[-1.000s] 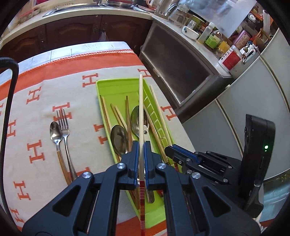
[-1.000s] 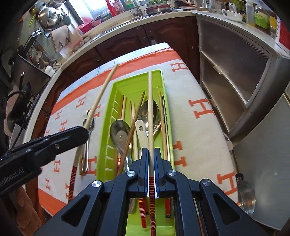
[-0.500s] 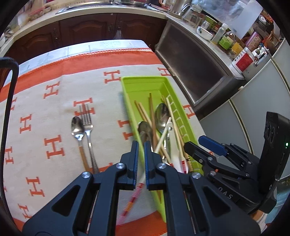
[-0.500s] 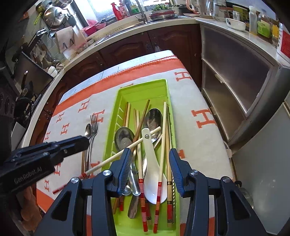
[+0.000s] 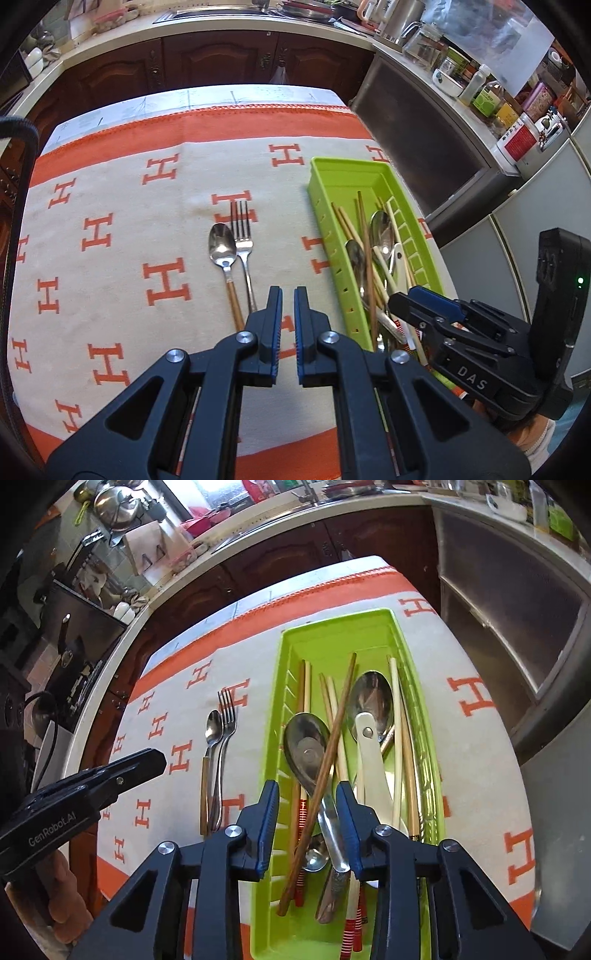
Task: Organize utensils
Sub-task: 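Move both tools back over the steel spoon and fork on the cloth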
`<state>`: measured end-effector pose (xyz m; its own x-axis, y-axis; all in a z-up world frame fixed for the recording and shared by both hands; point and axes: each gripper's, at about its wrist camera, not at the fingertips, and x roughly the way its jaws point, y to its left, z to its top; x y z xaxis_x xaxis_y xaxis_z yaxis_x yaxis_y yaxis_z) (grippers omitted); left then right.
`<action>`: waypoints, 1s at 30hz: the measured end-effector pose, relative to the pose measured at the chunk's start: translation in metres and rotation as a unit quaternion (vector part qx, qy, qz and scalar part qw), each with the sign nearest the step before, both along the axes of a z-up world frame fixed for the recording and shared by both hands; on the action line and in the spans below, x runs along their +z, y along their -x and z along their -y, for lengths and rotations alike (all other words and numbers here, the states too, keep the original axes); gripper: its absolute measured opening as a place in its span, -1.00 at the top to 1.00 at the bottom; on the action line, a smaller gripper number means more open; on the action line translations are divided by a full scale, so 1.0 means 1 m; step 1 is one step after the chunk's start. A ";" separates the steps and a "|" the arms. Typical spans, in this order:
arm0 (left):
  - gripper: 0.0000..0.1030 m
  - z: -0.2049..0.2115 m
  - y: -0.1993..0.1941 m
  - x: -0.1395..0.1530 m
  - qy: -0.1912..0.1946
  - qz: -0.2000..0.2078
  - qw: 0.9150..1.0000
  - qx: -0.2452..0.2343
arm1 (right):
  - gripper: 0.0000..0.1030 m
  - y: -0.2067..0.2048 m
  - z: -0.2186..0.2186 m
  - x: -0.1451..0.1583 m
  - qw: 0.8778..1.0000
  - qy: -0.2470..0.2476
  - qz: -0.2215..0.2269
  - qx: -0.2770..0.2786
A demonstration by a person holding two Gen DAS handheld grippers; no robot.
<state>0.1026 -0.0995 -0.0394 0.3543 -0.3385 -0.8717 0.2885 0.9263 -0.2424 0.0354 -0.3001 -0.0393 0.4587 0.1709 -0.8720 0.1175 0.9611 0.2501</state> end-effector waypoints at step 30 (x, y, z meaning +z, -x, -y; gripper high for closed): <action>0.93 -0.052 -0.001 -0.023 0.004 -0.016 0.998 0.055 | 0.88 -0.022 0.008 0.009 0.997 0.076 -0.005 -0.012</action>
